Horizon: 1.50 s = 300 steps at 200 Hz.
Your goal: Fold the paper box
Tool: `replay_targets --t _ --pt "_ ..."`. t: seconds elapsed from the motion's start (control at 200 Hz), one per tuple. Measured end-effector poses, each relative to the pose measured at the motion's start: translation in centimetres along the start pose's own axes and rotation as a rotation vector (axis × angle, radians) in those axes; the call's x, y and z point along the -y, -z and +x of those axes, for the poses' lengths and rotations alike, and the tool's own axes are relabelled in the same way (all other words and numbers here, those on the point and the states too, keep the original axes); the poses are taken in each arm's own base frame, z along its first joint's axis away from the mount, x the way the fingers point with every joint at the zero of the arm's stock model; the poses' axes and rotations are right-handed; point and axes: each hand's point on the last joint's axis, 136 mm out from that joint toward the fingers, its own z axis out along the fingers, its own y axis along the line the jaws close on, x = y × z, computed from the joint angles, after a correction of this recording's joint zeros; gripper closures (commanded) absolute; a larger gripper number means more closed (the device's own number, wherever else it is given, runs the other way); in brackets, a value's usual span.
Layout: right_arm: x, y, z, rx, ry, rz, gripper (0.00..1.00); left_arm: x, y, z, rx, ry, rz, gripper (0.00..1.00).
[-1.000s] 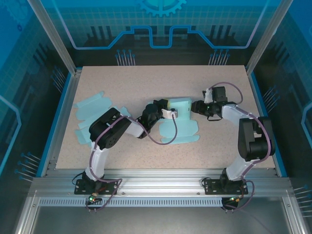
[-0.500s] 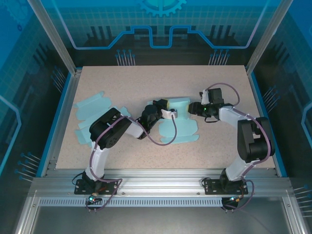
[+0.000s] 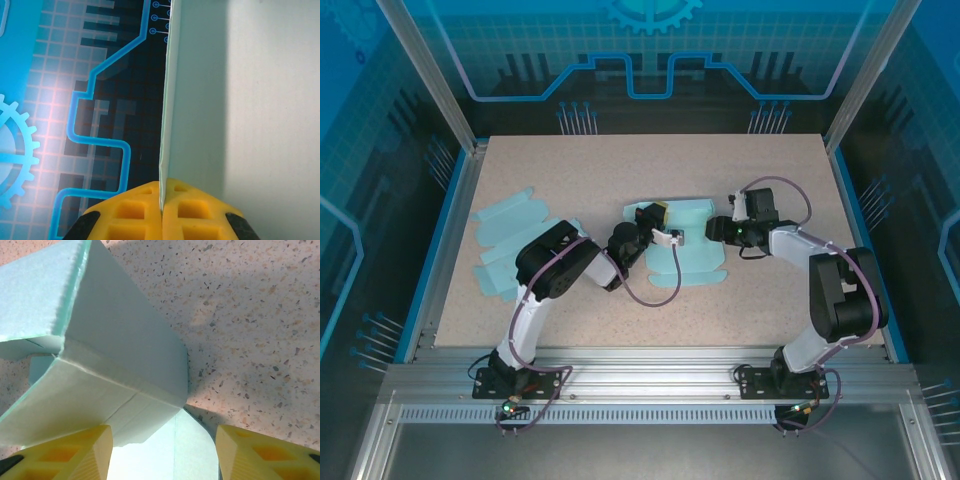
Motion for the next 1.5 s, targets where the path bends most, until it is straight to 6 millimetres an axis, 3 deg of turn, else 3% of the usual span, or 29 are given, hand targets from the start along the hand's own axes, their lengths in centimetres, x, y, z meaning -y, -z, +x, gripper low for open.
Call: replay_targets --t 0.305,0.555,0.86,1.131,1.201,1.301,1.501 --pt "-0.2 -0.7 -0.6 0.029 0.018 -0.001 0.42 0.0 0.0 -0.1 0.007 -0.015 -0.004 1.00" --pt "-0.3 -2.2 -0.4 0.031 0.074 0.054 0.50 0.0 0.0 -0.2 0.009 -0.014 -0.006 1.00" --pt "-0.3 -2.5 -1.3 0.076 0.127 0.117 0.52 0.0 0.0 -0.3 0.011 -0.013 -0.010 1.00" --pt "-0.4 -3.1 -2.3 0.099 0.169 0.157 0.69 0.0 0.0 -0.5 0.015 -0.012 -0.012 0.98" --pt "-0.6 -3.2 -2.4 0.104 0.181 0.165 0.74 0.0 0.0 -0.5 0.015 -0.009 -0.012 0.91" --pt "-0.6 -3.1 -2.6 0.114 0.204 0.186 0.81 0.0 0.0 -0.5 0.015 -0.001 -0.011 0.73" --pt "-0.9 -3.2 -3.2 0.122 0.240 0.203 0.86 0.2 0.1 -1.2 0.019 0.049 -0.005 0.07"
